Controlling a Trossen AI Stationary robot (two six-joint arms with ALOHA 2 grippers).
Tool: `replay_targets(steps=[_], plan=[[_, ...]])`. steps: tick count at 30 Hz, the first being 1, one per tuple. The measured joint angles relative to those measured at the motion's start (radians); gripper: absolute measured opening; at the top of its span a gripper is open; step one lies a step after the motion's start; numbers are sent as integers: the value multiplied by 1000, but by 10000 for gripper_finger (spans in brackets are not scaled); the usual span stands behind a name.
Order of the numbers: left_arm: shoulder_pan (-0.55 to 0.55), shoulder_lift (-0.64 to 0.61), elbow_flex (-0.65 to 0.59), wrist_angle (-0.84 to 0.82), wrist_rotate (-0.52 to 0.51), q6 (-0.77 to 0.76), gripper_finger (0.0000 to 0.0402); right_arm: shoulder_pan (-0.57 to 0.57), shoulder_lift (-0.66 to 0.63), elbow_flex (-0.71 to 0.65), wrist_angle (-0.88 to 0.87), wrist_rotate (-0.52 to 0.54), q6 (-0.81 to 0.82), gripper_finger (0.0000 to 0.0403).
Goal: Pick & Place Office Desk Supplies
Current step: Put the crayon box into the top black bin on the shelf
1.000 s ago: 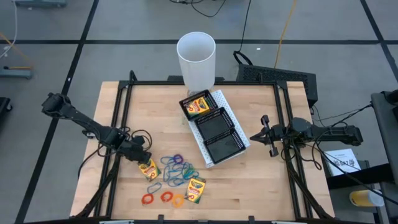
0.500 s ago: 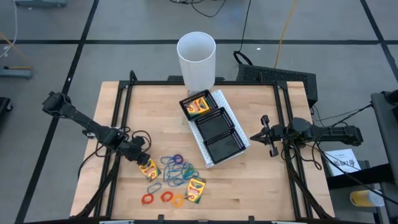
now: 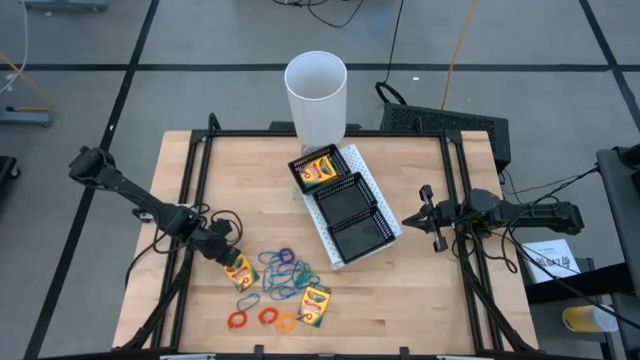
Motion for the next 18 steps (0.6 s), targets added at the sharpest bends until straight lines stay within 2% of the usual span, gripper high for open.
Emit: replay_targets(steps=[10, 14, 18], plan=[[-2, 1, -1, -20, -35, -7, 22, 0, 0, 0, 0, 0, 0, 0], [-2, 1, -1, -21, -43, -2, 6, 0, 0, 0, 0, 0, 0, 0], [-2, 1, -1, -23, -48, 30, 7, 0, 0, 0, 0, 0, 0, 0]])
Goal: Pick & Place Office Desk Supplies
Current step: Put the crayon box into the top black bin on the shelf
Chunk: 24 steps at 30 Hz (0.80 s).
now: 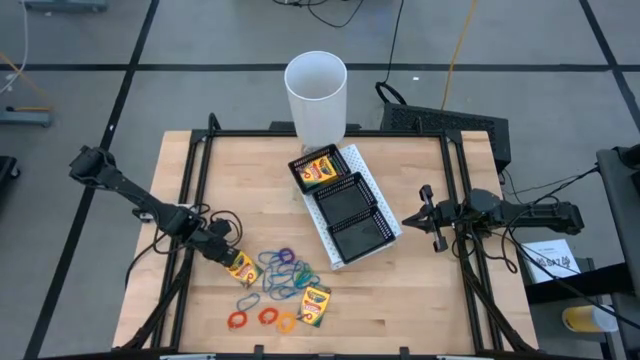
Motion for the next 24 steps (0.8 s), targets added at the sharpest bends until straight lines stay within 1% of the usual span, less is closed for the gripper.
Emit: replay_targets(steps=[10, 11, 13, 14, 19, 24], plan=[[0, 0, 1, 11, -45, -1, 2, 0, 0, 0, 0, 0, 0, 0], [0, 0, 6, 8, -63, 4, 2, 0, 0, 0, 0, 0, 0, 0], [5, 3, 22, 9, -151, 25, 2, 0, 0, 0, 0, 0, 0, 0], [4, 3, 34, 9, -174, 39, 1, 0, 0, 0, 0, 0, 0, 0], [3, 0, 115, 8, -233, 133, 1, 0, 0, 0, 0, 0, 0, 0], [3, 0, 180, 8, -268, 207, 1, 0, 0, 0, 0, 0, 0, 0]])
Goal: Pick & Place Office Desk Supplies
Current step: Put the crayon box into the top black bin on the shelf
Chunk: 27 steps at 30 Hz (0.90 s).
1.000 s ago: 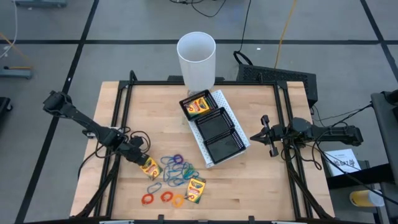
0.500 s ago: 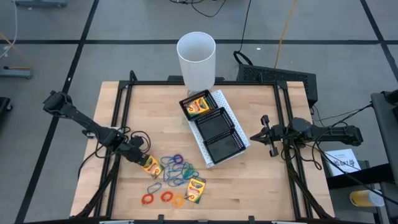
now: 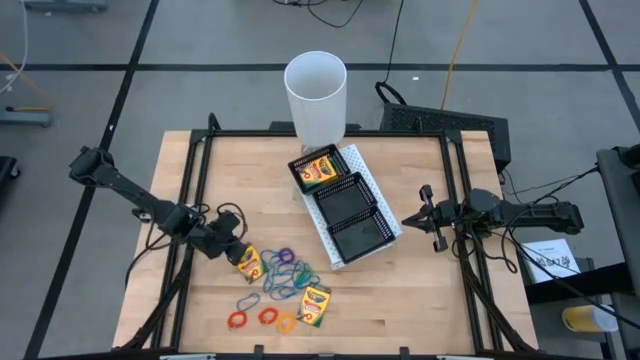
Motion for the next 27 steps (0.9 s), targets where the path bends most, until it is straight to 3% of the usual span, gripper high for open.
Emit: replay_targets(steps=[4, 7, 13, 22, 27], plan=[[-2, 0, 4, -9, 69, -38, 7, 0, 0, 0, 0, 0, 0, 0], [-20, 0, -14, -62, 110, -153, 14, 0, 0, 0, 0, 0, 0, 0], [-57, 0, -53, -165, 82, -370, 33, 0, 0, 0, 0, 0, 0, 0], [-57, 0, -100, -121, 65, -355, 166, 0, 0, 0, 0, 0, 0, 0], [-57, -1, -159, -31, 71, -350, 204, 0, 0, 0, 0, 0, 0, 0]])
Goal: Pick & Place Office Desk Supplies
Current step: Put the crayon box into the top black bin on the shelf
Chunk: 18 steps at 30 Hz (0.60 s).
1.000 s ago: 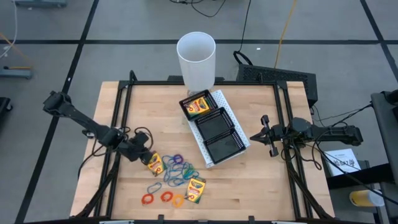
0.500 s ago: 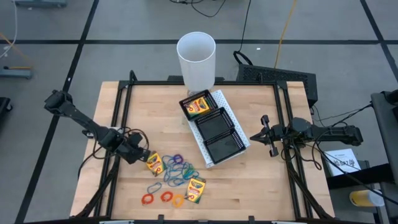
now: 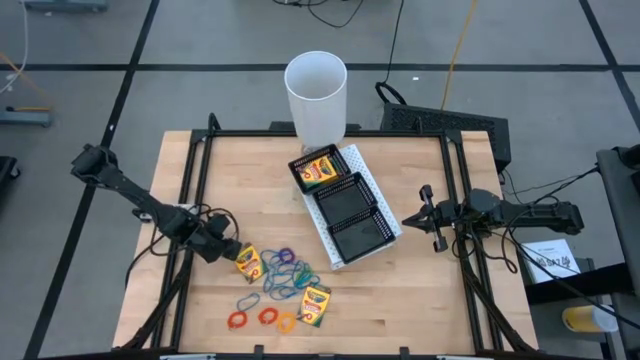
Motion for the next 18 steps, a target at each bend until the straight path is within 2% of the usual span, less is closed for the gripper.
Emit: replay_targets(steps=[5, 18], plan=[[1, -2, -23, 36, 19, 2, 205, 0, 0, 0, 0, 0, 0, 0], [1, 2, -29, 140, 92, 36, 158, 0, 0, 0, 0, 0, 0, 0]])
